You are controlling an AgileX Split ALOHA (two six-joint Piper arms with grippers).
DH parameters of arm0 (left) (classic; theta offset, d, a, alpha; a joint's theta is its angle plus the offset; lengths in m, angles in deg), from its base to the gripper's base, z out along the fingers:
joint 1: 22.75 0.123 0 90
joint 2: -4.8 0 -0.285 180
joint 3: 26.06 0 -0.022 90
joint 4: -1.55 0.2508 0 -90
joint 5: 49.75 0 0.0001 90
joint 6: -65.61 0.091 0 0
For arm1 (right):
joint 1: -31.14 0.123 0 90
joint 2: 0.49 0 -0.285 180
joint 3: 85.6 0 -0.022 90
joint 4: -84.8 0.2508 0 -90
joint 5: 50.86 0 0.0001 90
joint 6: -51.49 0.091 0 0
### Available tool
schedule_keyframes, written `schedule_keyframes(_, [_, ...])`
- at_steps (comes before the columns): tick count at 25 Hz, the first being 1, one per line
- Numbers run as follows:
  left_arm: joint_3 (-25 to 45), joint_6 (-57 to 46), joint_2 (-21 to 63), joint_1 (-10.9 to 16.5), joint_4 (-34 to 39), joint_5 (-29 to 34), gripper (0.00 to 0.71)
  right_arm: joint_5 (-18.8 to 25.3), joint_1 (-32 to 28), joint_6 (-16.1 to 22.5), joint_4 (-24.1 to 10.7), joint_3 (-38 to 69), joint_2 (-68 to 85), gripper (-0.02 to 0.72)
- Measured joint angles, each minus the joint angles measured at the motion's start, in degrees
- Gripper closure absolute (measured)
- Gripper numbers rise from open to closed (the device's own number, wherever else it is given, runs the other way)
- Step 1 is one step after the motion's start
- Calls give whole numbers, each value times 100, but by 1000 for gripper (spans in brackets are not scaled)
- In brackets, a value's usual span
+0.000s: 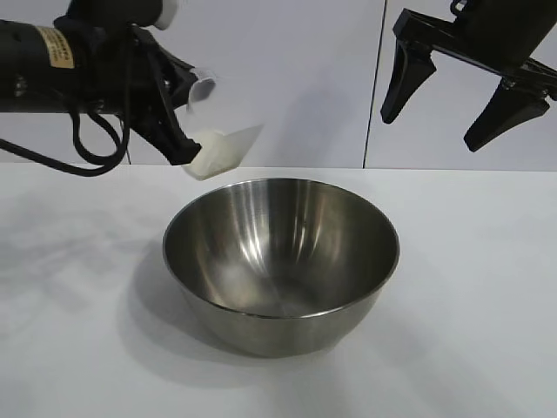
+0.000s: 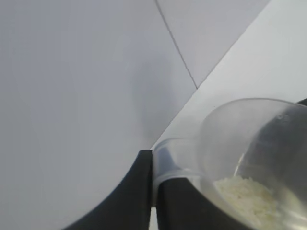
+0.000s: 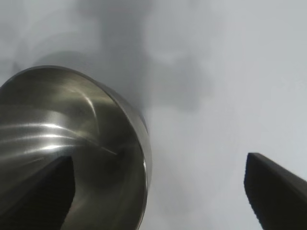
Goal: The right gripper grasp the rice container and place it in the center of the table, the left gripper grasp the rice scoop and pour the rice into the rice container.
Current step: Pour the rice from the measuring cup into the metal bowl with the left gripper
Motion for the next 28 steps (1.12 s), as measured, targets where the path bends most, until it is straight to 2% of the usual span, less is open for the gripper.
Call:
schedule_keyframes(4, [-101, 777, -116, -328, 0, 97, 704, 0, 0, 0, 0, 0, 0, 66])
schedule_keyframes(8, [-112, 1844, -368, -525, 6, 182, 704, 5, 0, 0, 0, 0, 0, 71])
schedule_keyframes(12, [-119, 3065, -514, -554, 106, 154, 704, 44, 0, 0, 0, 0, 0, 73])
schedule_keyframes(20, [-156, 5425, -958, -554, 408, -474, 704, 167, 0, -22, 0, 0, 0, 76])
schedule_keyframes(28, [-286, 6611, -1102, -554, 459, -504, 704, 270, 0, -24, 0, 0, 0, 76])
